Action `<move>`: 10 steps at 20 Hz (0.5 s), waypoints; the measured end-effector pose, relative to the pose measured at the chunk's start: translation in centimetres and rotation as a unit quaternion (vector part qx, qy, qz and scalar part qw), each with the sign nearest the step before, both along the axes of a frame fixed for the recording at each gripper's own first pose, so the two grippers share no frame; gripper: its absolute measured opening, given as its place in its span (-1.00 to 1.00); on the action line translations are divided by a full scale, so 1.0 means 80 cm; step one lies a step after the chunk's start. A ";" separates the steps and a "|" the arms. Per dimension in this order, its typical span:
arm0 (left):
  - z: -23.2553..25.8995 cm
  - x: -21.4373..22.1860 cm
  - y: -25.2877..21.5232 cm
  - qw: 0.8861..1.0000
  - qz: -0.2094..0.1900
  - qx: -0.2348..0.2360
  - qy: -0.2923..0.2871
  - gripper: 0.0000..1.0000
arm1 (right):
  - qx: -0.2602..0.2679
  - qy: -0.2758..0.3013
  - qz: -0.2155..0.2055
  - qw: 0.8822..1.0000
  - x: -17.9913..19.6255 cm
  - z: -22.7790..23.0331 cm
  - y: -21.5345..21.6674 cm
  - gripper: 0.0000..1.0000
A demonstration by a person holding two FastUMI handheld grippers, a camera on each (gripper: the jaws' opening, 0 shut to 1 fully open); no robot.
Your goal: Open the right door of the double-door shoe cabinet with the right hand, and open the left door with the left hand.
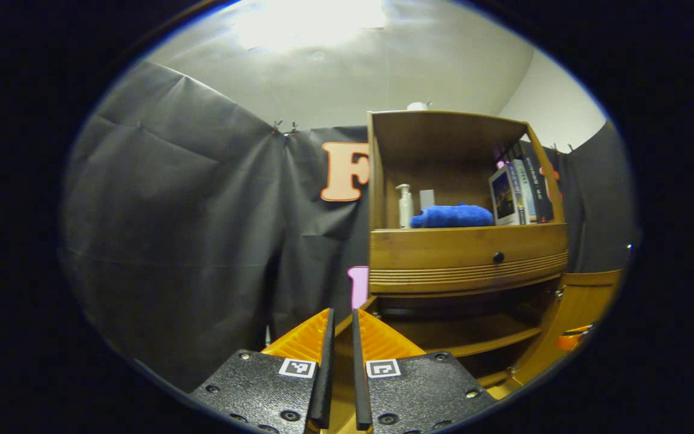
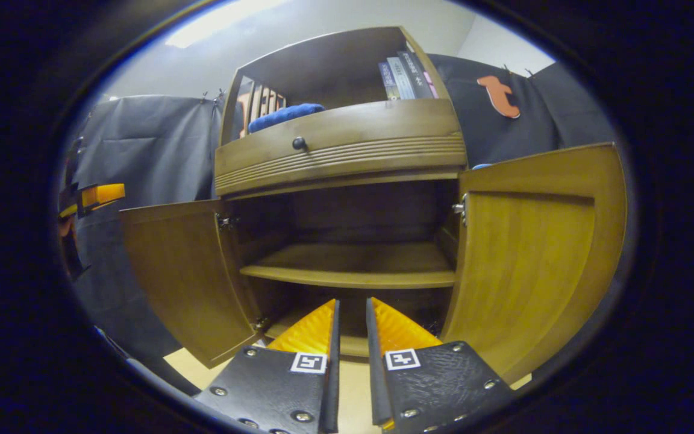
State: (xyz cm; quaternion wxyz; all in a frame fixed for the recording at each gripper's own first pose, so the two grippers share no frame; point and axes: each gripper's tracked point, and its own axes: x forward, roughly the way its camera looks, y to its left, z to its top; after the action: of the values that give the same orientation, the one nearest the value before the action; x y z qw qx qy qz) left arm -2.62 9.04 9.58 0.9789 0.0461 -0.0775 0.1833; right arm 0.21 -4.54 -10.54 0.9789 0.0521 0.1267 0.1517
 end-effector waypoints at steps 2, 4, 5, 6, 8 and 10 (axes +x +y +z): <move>-0.012 0.027 -0.033 0.999 -0.033 -0.005 0.011 -0.67 | -0.004 -0.010 -0.015 1.000 0.001 0.016 -0.008 -0.58; -0.031 0.054 -0.070 0.997 -0.069 -0.018 0.024 -0.67 | -0.010 -0.026 -0.028 0.999 0.004 0.036 -0.012 -0.58; -0.041 0.066 -0.085 0.996 -0.082 -0.020 0.032 -0.67 | -0.012 -0.034 -0.034 0.999 0.004 0.045 -0.015 -0.58; -0.048 0.077 -0.100 0.995 -0.092 -0.017 0.038 -0.67 | -0.014 -0.039 -0.042 0.998 0.005 0.054 -0.017 -0.58; -0.063 0.098 -0.133 0.992 -0.119 -0.016 0.047 -0.67 | -0.018 -0.047 -0.052 0.997 0.005 0.068 -0.017 -0.58; -0.080 0.114 -0.167 0.987 -0.148 -0.028 0.059 -0.67 | -0.017 -0.054 -0.055 0.997 0.005 0.081 -0.013 -0.58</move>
State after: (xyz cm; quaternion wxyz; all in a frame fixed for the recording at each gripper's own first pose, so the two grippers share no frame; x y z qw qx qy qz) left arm 6.53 -4.33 3.20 0.9990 0.0177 -0.0202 0.0350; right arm 0.60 -5.62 -4.08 0.9919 0.0336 0.0731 0.0985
